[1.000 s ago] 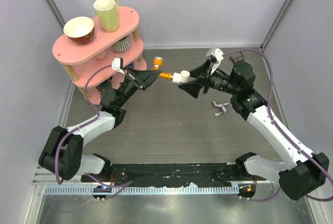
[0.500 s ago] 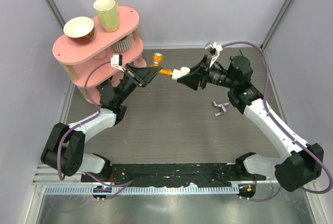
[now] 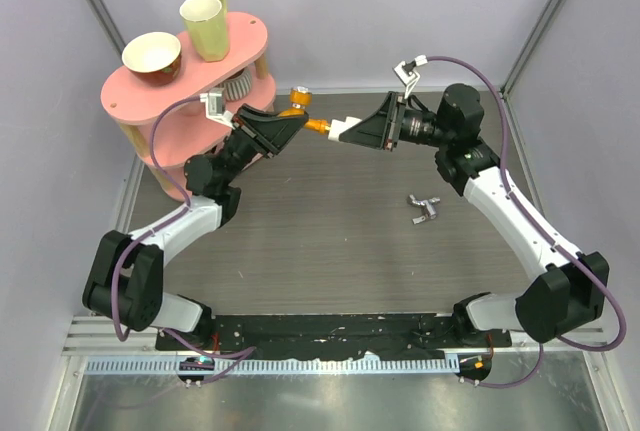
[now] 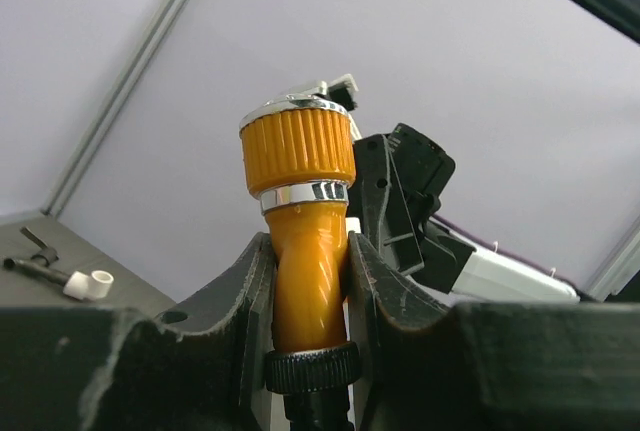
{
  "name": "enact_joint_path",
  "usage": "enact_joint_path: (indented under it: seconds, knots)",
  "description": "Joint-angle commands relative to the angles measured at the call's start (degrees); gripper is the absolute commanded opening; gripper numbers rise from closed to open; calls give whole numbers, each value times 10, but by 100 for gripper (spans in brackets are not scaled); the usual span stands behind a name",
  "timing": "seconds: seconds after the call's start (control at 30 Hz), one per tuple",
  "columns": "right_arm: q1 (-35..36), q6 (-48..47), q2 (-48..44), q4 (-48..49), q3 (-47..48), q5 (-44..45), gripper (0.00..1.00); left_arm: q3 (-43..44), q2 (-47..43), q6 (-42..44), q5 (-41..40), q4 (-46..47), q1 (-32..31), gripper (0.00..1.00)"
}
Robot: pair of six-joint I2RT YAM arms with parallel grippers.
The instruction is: Install the water faucets
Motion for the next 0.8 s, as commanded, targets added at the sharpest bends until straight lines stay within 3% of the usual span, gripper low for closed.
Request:
enact_joint_path:
  seconds: [0.0, 0.1, 0.3, 0.37, 0.5, 0.63, 0.77]
  knots:
    - [10, 202, 19, 104, 36, -28, 1, 14, -8, 129, 125, 119, -18, 0]
    - [10, 289, 35, 165, 31, -46, 1, 11, -14, 150, 133, 120, -18, 0]
    - [9, 289, 45, 154, 44, -46, 4, -2, -25, 146, 102, 119, -18, 0]
    - [9, 248, 44, 124, 59, -44, 27, -17, -23, 106, 37, 113, -16, 0]
    - [9, 86, 29, -26, 89, -14, 74, -37, -17, 11, -62, 112, -15, 0]
    - [9, -36, 14, -75, 92, 15, 84, -43, -27, -38, -105, 91, -16, 0]
    - [9, -148, -5, -138, 95, 73, 90, -43, -61, -52, -131, 0, -17, 0]
